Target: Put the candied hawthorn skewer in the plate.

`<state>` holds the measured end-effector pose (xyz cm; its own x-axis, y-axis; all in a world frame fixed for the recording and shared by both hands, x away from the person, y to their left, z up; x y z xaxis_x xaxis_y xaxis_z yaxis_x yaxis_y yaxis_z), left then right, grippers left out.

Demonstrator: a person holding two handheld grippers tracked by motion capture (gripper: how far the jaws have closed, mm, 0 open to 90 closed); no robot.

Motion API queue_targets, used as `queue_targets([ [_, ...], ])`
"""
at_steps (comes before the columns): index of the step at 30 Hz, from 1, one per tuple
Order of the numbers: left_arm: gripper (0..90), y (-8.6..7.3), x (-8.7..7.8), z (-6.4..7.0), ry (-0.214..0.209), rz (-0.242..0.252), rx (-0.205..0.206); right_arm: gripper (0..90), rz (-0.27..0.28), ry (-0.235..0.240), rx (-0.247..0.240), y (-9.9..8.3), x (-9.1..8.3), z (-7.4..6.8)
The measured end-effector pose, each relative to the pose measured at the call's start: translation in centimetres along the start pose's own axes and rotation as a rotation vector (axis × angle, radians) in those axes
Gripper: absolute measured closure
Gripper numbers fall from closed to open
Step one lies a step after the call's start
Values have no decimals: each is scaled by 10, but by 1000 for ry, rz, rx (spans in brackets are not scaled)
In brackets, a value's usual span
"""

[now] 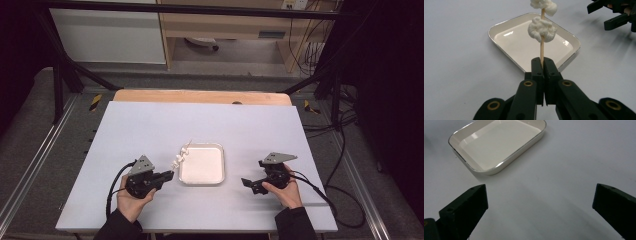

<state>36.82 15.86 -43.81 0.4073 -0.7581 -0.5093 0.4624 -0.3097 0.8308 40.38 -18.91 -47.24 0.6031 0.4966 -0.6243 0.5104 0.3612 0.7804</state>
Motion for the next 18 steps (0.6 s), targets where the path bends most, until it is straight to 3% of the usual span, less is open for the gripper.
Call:
queue_targets([
  [6,882,8,9,0,-10,-39,-6,6,-1,-32,19,-13,-9,12],
  [18,882,29,34,3,15,-128,6,6,11,-62,23,-29,-24,26],
])
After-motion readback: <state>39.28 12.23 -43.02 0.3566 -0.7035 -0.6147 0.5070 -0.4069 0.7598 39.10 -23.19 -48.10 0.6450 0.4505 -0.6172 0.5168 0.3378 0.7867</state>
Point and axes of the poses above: each handheld gripper's, and its own axes: x roughly forward along the jaws, y roughly out of its top, z roughly to its right, the point moved 5 cm from there along x, roughly forward along the jaws, and after that the axes turned 9 degrees about -y, right-handed, at the moved point
